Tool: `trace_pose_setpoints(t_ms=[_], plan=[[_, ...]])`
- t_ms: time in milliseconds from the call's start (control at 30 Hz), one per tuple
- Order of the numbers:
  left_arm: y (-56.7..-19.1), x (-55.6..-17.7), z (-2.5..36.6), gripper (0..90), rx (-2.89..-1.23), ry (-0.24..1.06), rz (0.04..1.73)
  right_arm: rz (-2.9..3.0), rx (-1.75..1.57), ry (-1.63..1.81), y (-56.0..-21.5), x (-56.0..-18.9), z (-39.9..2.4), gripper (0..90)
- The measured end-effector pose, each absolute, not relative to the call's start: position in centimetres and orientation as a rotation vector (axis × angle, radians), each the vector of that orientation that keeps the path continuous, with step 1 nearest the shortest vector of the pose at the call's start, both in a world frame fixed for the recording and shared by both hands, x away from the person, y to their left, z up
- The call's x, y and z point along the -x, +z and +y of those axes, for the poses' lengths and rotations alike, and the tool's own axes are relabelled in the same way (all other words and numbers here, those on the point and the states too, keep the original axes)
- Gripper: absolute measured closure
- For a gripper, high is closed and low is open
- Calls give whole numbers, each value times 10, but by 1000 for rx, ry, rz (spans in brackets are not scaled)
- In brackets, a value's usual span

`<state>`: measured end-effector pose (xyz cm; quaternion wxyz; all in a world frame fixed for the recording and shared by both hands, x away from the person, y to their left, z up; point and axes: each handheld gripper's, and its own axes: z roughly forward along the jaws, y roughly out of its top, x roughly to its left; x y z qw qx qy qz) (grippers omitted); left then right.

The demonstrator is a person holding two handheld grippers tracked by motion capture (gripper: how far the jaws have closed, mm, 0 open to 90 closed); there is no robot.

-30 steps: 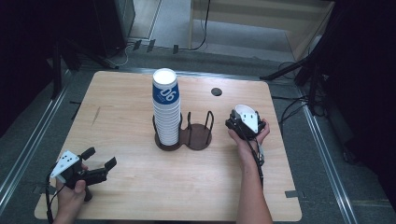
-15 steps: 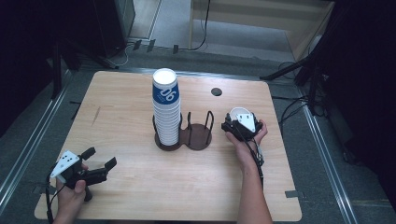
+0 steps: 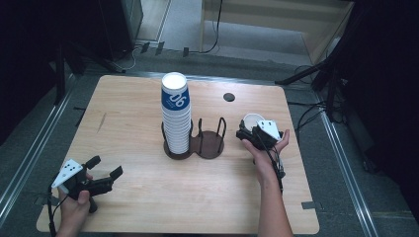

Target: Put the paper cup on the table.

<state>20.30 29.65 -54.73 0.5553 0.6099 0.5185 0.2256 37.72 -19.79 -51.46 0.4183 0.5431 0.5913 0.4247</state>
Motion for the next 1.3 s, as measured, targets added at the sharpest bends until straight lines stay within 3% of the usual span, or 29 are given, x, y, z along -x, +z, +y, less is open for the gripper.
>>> trace_pose_setpoints(t_ms=[600,1300], plan=[[-547,-203,296,0,-1443,527,1226,1448,-1316,1177,-489,-316,-218,0],[-548,-203,295,0,-1454,528,1222,1457,-1368,1134,-517,-268,-243,0]])
